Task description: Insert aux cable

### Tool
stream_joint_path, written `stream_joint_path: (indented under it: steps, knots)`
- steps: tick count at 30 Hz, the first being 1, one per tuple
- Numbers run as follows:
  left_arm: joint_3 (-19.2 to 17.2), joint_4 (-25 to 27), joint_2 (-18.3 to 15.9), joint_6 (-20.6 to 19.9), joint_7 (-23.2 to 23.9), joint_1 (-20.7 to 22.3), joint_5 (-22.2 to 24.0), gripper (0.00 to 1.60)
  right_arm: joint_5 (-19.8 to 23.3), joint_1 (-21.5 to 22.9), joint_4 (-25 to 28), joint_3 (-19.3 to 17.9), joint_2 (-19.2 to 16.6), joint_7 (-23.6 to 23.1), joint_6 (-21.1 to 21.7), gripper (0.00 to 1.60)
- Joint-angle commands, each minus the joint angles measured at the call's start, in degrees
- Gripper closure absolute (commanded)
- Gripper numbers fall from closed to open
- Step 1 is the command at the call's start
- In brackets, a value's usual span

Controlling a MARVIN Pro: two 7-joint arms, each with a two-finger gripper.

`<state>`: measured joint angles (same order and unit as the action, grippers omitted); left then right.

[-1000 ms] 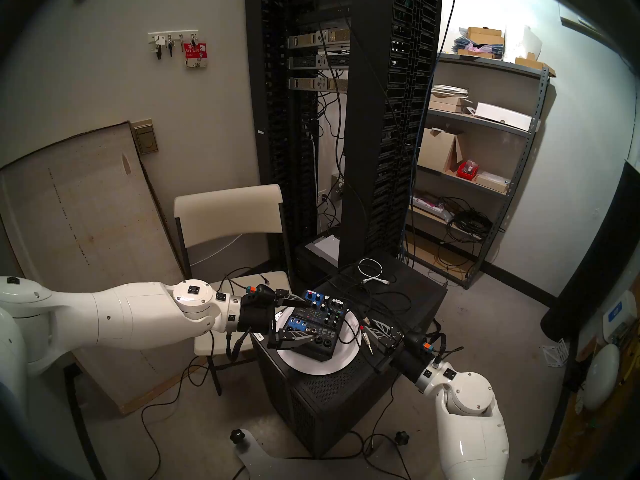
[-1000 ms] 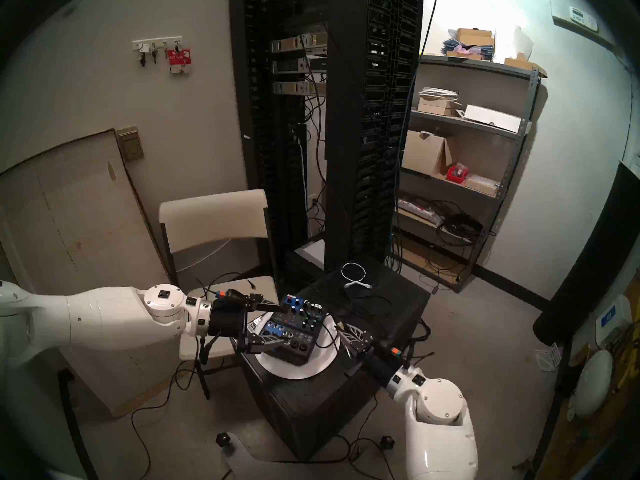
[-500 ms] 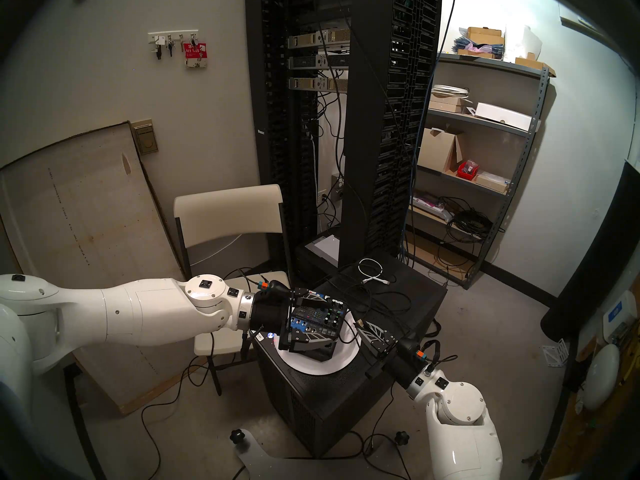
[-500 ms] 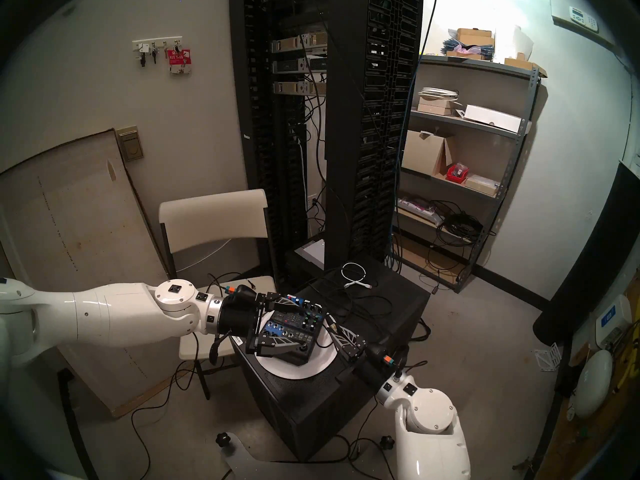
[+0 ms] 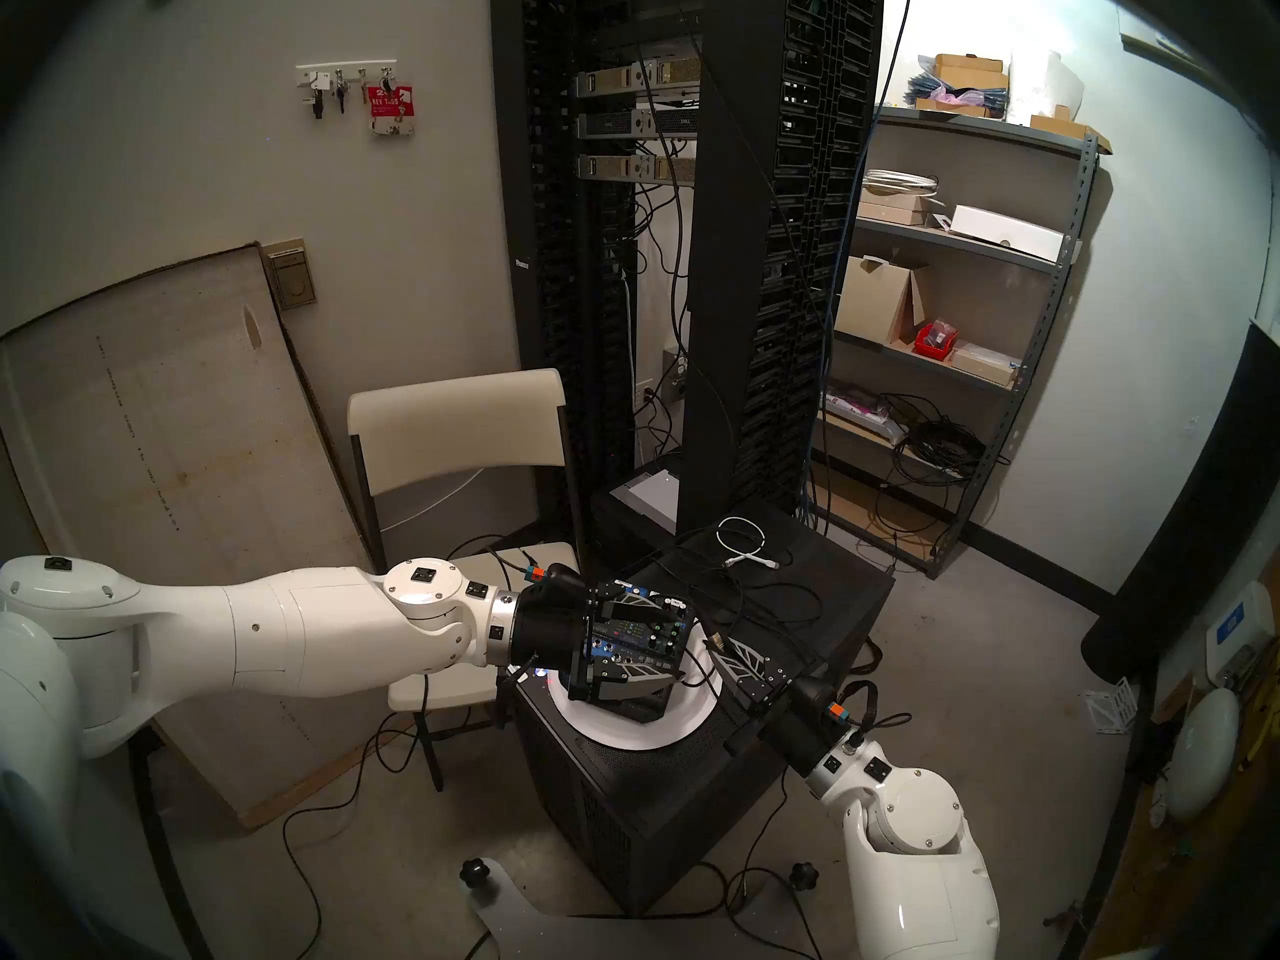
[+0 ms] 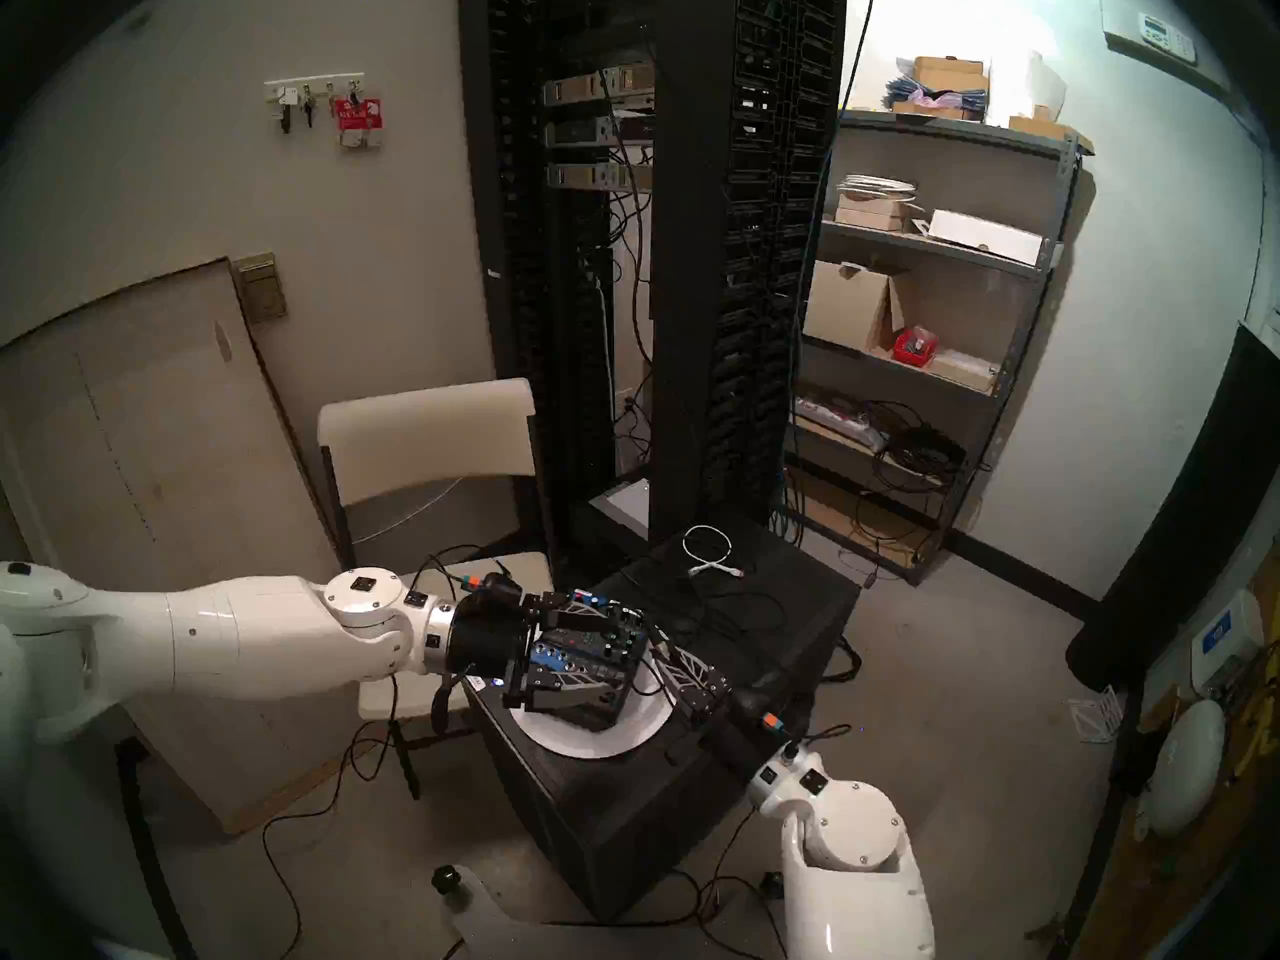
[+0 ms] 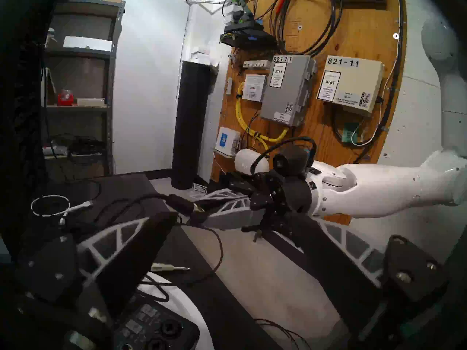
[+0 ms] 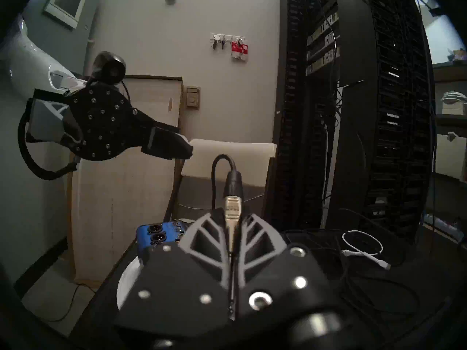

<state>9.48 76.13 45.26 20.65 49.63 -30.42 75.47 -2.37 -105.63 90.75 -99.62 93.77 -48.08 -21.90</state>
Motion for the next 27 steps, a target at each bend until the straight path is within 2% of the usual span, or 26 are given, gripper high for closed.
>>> stream_joint_path:
  steps: [1,15,27]
  knots:
    - [-1.5,-1.8,2.2,0.7,1.4,-0.5,2.7,0.09,1.0,-0.3,1.9,0.7,0.2,-0.9,-0.5,1.6]
    - [-2.1,-7.9,6.5,-0.2,4.8,-0.2,4.3,0.11,1.4,-1.2,2.5,1.1,0.3,-1.8,0.0,1.6]
    - [-2.0,-10.1,8.1,-1.3,7.0,-0.9,5.0,0.3,2.1,-1.2,2.5,1.3,0.2,-1.2,-0.3,1.6]
